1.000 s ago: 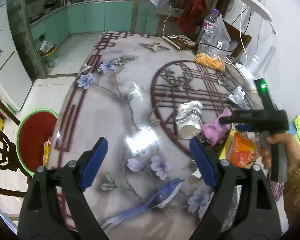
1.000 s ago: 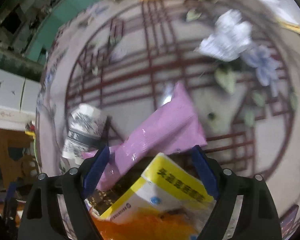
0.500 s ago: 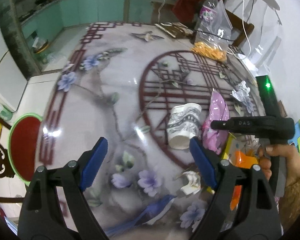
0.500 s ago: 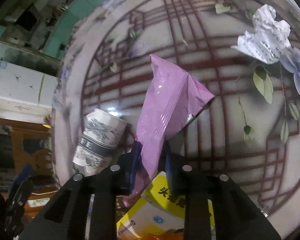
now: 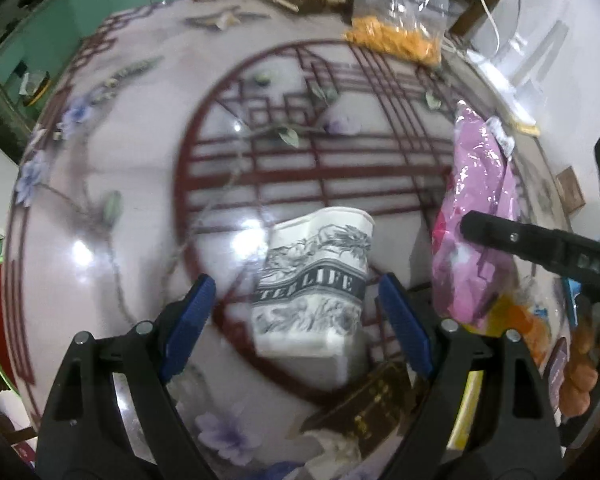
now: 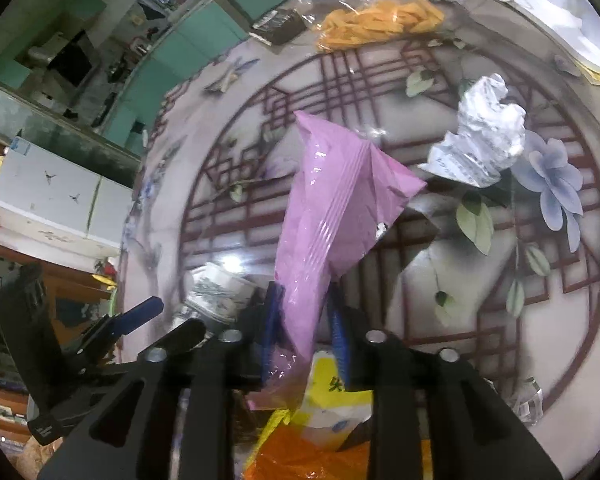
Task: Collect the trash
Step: 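Grasp the large pink snack bag with the right tool while the left tool grasps the white paper cup, then lift both items and carry them over the red bin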
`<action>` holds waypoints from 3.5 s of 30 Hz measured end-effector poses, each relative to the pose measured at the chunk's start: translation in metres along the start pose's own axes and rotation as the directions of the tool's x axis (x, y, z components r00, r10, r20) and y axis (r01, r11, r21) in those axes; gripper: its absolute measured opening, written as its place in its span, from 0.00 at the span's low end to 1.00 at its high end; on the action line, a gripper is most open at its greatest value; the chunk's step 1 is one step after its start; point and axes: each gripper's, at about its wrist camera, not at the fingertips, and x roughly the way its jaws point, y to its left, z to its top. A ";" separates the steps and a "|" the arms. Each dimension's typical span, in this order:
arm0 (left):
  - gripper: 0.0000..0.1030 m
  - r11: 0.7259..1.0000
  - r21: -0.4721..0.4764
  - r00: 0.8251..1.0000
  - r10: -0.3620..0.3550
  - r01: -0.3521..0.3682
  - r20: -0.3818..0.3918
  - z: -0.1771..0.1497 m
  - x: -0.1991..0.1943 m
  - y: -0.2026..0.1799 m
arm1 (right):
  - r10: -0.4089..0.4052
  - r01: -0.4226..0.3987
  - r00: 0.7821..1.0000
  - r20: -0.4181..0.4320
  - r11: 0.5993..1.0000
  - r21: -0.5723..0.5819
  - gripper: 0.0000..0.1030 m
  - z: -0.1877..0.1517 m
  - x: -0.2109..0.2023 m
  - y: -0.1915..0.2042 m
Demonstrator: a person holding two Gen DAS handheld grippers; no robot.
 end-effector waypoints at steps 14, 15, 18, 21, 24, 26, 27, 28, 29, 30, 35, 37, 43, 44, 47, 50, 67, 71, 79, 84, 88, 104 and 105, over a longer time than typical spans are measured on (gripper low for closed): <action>0.56 0.997 -0.077 1.000 0.020 -0.021 -0.011 0.000 0.008 0.027 | -0.081 0.082 0.993 -0.081 0.997 0.007 0.70 -0.003 0.031 0.000; 0.56 0.996 -0.082 1.000 0.022 -0.022 0.005 -0.001 0.001 0.031 | -0.077 0.077 0.994 -0.083 0.997 -0.005 0.59 -0.004 0.034 0.002; 0.56 0.996 -0.089 0.998 0.031 -0.027 0.045 -0.006 -0.019 0.037 | -0.051 0.050 0.996 -0.079 0.999 -0.012 0.20 -0.005 0.035 0.006; 0.56 0.994 -0.099 0.995 0.044 -0.035 0.090 -0.012 -0.042 0.043 | -0.027 0.026 0.999 -0.029 0.999 -0.038 0.18 -0.005 0.020 0.018; 0.56 0.992 -0.115 0.989 0.058 -0.043 0.133 -0.019 -0.062 0.045 | 0.002 0.001 1.000 0.030 0.997 -0.078 0.17 -0.008 -0.002 0.036; 0.56 0.991 -0.125 0.985 0.066 -0.046 0.159 -0.026 -0.077 0.048 | 0.021 -0.014 0.998 0.067 0.995 -0.102 0.17 -0.011 -0.017 0.047; 0.56 0.990 -0.129 0.982 0.072 -0.050 0.172 -0.029 -0.084 0.049 | 0.032 -0.022 0.996 0.083 0.993 -0.114 0.17 -0.013 -0.025 0.053; 0.56 0.990 -0.133 0.980 0.079 -0.055 0.184 -0.030 -0.090 0.049 | 0.037 -0.025 0.995 0.095 0.992 -0.122 0.17 -0.014 -0.030 0.057; 0.56 0.989 -0.137 0.977 0.085 -0.058 0.198 -0.033 -0.098 0.051 | 0.041 -0.026 0.993 0.112 0.990 -0.136 0.17 -0.016 -0.037 0.064; 0.56 0.988 -0.142 0.974 0.088 -0.058 0.210 -0.036 -0.105 0.052 | 0.044 -0.025 0.991 0.126 0.989 -0.148 0.17 -0.019 -0.043 0.069; 0.57 0.985 -0.161 0.958 0.102 -0.060 0.267 -0.053 -0.135 0.057 | 0.054 -0.019 0.984 0.173 0.980 -0.198 0.17 -0.033 -0.067 0.097; 0.57 0.984 -0.166 0.953 0.105 -0.059 0.285 -0.060 -0.145 0.058 | 0.052 -0.010 0.981 0.189 0.976 -0.217 0.17 -0.040 -0.073 0.107; 0.57 0.982 -0.177 0.935 0.125 -0.069 0.331 -0.076 -0.168 0.064 | 0.066 -0.007 0.977 0.205 0.961 -0.278 0.17 -0.057 -0.084 0.133; 0.57 0.981 -0.181 0.933 0.129 -0.070 0.337 -0.078 -0.171 0.065 | 0.071 -0.010 0.977 0.203 0.958 -0.288 0.17 -0.059 -0.084 0.138; 0.57 0.977 -0.197 0.924 0.149 -0.083 0.351 -0.085 -0.180 0.072 | 0.083 -0.017 0.977 0.198 0.949 -0.316 0.18 -0.063 -0.083 0.150; 0.57 0.972 -0.216 0.921 0.168 -0.095 0.352 -0.092 -0.185 0.082 | 0.093 -0.024 0.978 0.188 0.940 -0.341 0.18 -0.069 -0.078 0.161; 0.57 0.881 -0.441 0.855 0.355 -0.171 0.377 -0.146 -0.235 0.186 | 0.120 -0.026 0.985 0.127 0.820 -0.572 0.18 -0.101 -0.030 0.277; 0.57 0.862 -0.474 0.848 0.381 -0.181 0.369 -0.157 -0.244 0.213 | 0.122 -0.031 0.986 0.117 0.810 -0.586 0.18 -0.107 -0.018 0.297; 0.57 0.846 -0.497 0.844 0.401 -0.192 0.356 -0.162 -0.253 0.263 | 0.109 -0.028 0.989 0.102 0.808 -0.588 0.18 -0.113 0.006 0.329; 0.57 0.846 -0.502 0.850 0.392 -0.182 0.353 -0.161 -0.252 0.290 | 0.095 -0.014 0.990 0.105 0.804 -0.594 0.18 -0.118 0.018 0.352; 0.57 0.850 -0.497 0.853 0.384 -0.176 0.354 -0.157 -0.250 0.308 | 0.082 -0.003 0.991 0.109 0.809 -0.588 0.18 -0.120 0.027 0.362; 0.57 0.868 -0.468 0.884 0.342 -0.167 0.319 -0.142 -0.230 0.369 | 0.051 -0.018 0.998 0.040 0.810 -0.586 0.18 -0.131 0.081 0.410; 0.57 0.868 -0.467 0.886 0.340 -0.166 0.317 -0.141 -0.229 0.371 | 0.048 -0.018 0.998 0.035 0.809 -0.587 0.18 -0.131 0.085 0.414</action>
